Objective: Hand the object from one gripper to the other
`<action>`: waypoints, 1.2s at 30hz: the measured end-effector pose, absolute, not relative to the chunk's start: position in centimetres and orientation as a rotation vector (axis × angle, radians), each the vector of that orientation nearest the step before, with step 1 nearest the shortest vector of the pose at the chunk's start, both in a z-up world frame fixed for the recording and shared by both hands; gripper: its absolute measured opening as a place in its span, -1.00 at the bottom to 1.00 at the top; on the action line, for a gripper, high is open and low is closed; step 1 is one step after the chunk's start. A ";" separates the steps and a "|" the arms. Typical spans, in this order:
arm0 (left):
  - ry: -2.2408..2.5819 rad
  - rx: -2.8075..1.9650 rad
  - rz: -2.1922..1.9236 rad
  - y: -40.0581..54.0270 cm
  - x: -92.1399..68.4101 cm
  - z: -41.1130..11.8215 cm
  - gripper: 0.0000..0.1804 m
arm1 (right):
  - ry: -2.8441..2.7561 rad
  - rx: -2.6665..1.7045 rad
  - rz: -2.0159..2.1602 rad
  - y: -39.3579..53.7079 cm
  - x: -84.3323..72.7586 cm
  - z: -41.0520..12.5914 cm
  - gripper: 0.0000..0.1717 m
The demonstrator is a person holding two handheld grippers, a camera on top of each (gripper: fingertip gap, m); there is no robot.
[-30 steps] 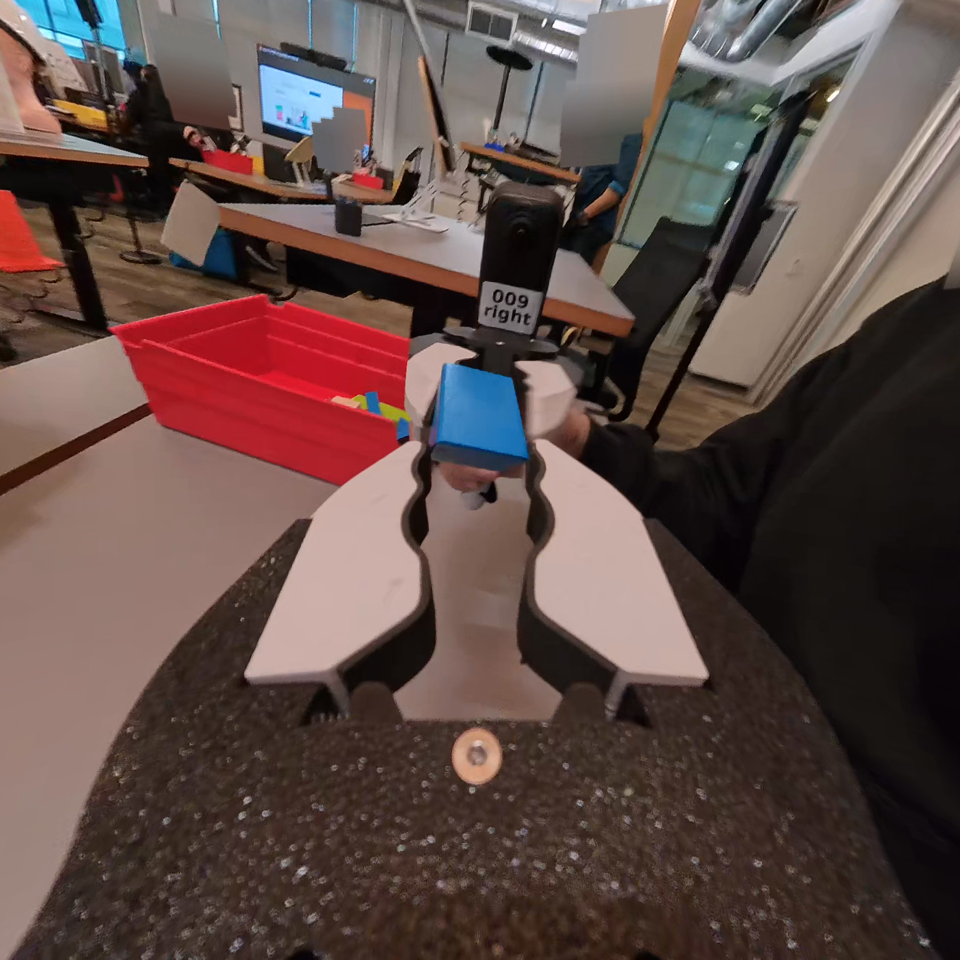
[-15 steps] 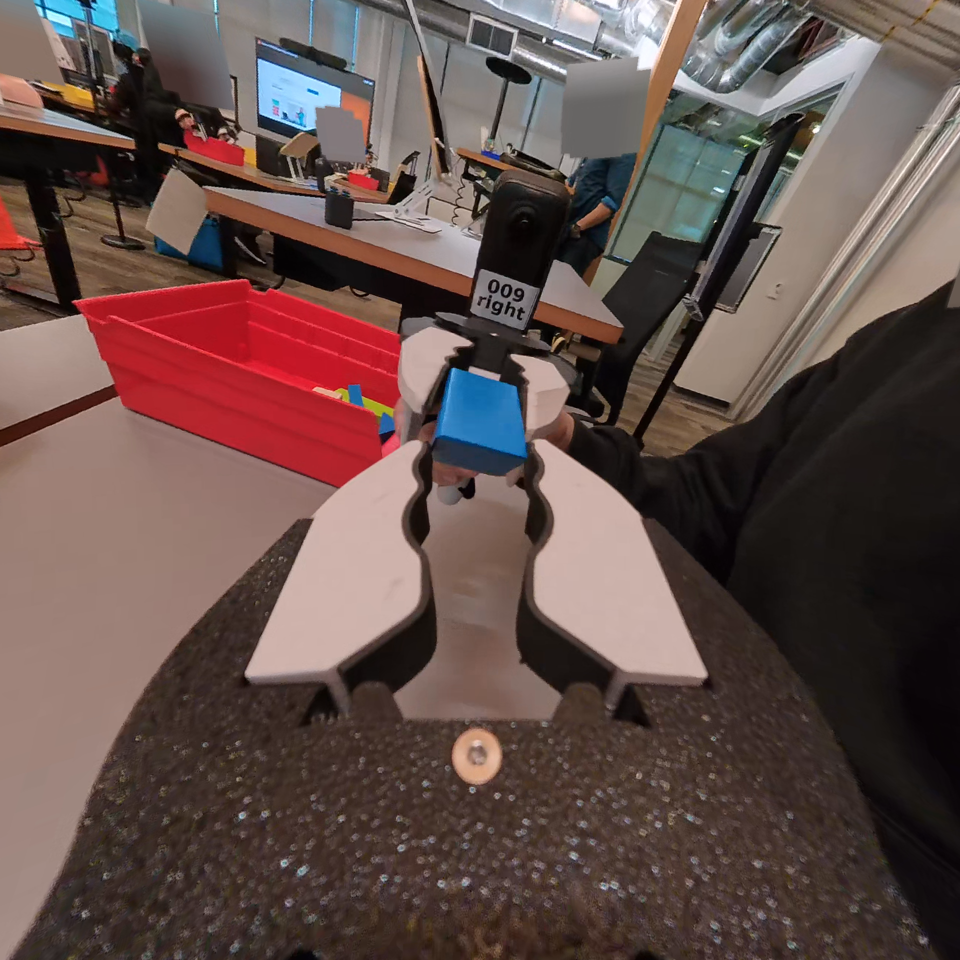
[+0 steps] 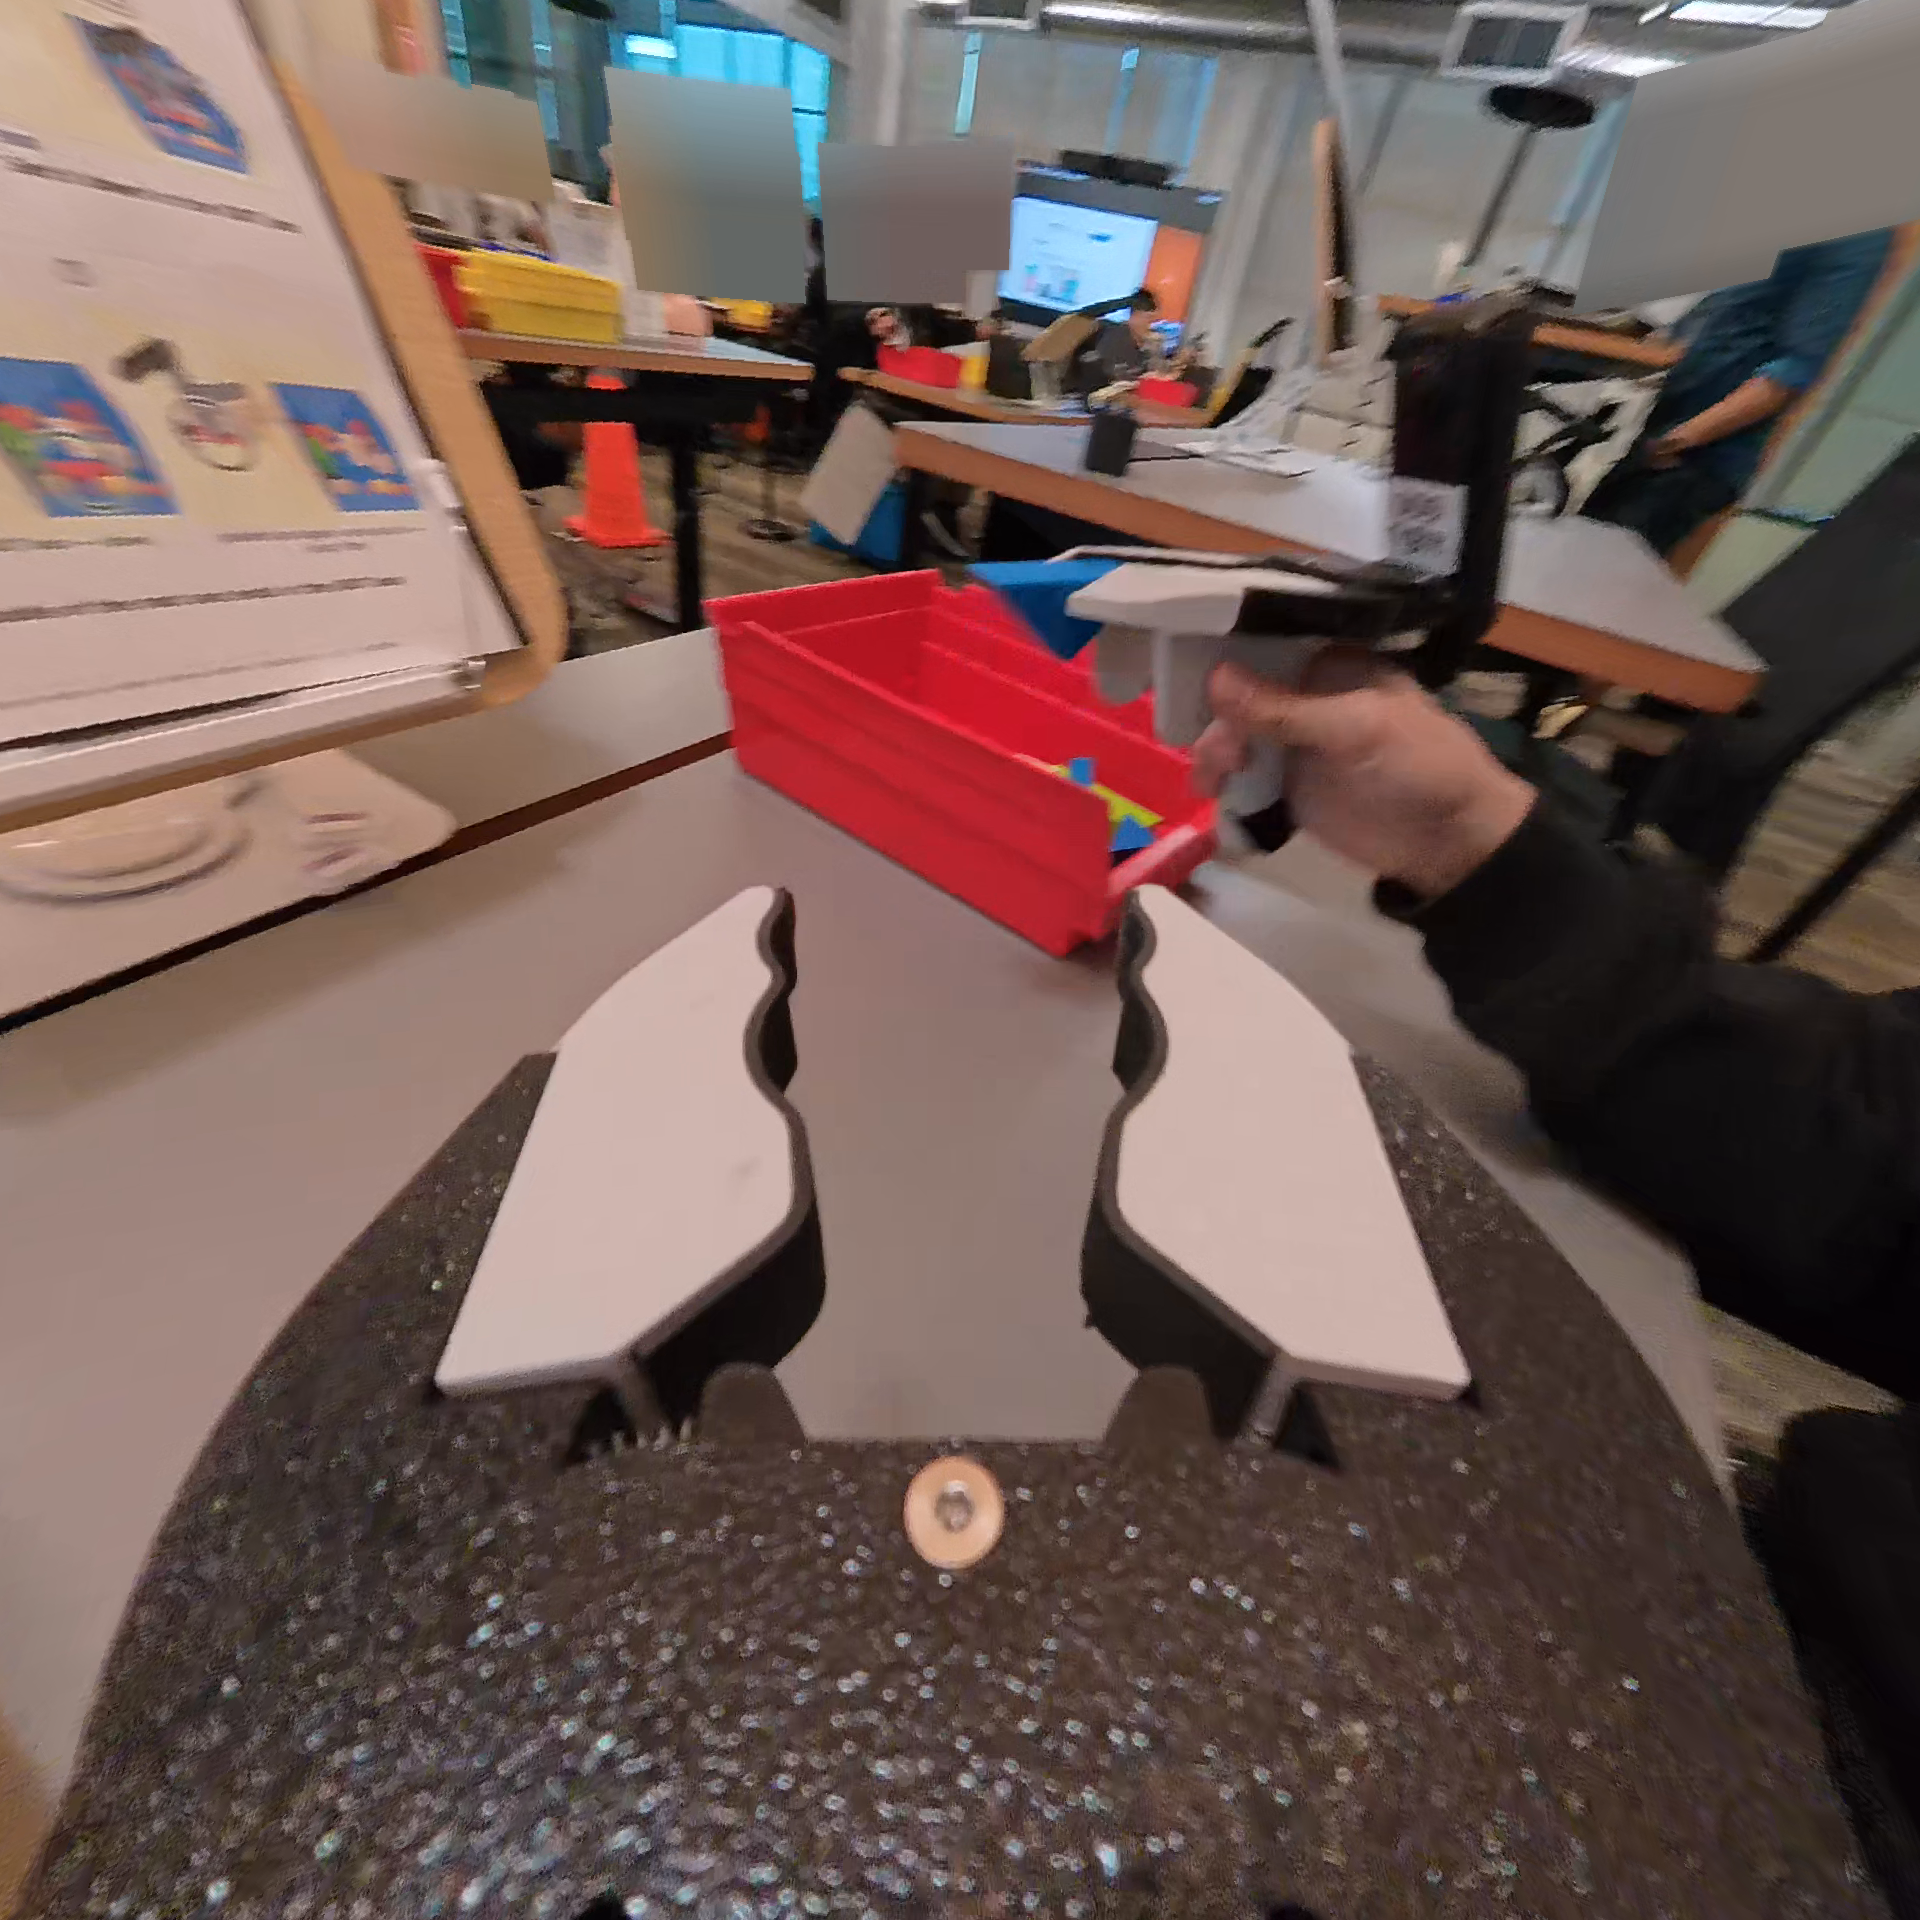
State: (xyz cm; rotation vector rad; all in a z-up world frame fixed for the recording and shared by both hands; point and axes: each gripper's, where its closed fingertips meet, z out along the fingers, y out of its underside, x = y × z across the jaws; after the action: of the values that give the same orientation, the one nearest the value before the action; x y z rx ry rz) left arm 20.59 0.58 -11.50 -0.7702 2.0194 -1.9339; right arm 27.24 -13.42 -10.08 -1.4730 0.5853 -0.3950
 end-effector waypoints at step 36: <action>2.012 -1.968 -0.884 26.7 29.6 -20.8 -0.18 | 1.211 -1.607 -0.907 -28.2 30.8 -15.8 -0.06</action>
State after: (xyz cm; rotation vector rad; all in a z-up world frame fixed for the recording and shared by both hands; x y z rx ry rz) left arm 29.56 26.72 -20.83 -1.9684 2.0121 -0.8842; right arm 30.82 -28.23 -15.76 -1.6071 1.2106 -0.9070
